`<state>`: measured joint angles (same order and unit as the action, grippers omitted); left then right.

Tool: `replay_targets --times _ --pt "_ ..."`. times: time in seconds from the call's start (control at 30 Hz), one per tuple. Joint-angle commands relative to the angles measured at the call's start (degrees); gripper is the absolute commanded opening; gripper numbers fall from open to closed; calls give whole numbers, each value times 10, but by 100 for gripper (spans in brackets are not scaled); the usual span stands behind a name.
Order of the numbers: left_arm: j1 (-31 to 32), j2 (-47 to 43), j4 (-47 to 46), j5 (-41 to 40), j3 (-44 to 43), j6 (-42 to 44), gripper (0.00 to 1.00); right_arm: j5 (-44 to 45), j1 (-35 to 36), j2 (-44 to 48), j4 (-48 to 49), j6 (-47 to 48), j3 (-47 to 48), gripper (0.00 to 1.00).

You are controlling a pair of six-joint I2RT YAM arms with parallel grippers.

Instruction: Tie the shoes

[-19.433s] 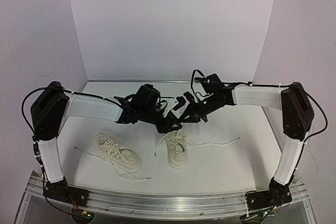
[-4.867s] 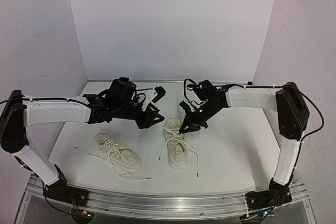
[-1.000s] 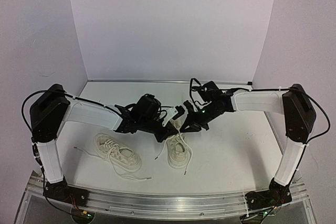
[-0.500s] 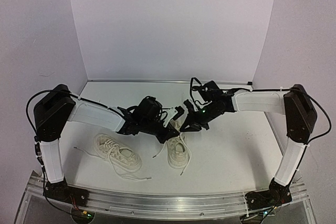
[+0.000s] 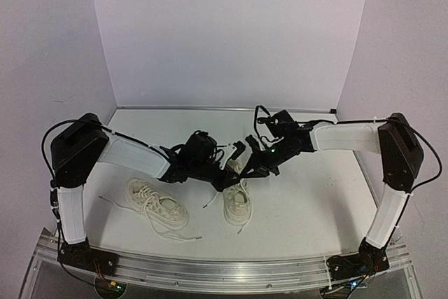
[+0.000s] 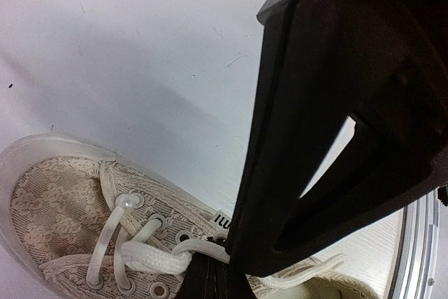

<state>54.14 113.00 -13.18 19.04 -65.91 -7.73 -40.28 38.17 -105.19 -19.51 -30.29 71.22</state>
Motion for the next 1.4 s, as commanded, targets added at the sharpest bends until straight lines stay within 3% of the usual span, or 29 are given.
replay_targets --times 0.0,0.13,0.27,0.6,1.0,1.37 --pt "2 11 -85 27 9 -45 0 -42 7 21 31 -6 -11 0" --pt "2 13 -101 31 18 -51 0 -52 8 19 34 -9 -17 1" --pt "0 11 -114 35 31 -56 0 -66 0 29 33 -13 -25 12" --pt "-2 2 -104 38 38 -36 0 -81 -85 95 33 -31 -55 26" --pt "-3 -2 -99 38 38 -28 0 -69 -83 57 39 -68 -77 18" --pt "-3 -1 -95 37 34 -23 0 -100 -69 34 131 -148 -100 17"
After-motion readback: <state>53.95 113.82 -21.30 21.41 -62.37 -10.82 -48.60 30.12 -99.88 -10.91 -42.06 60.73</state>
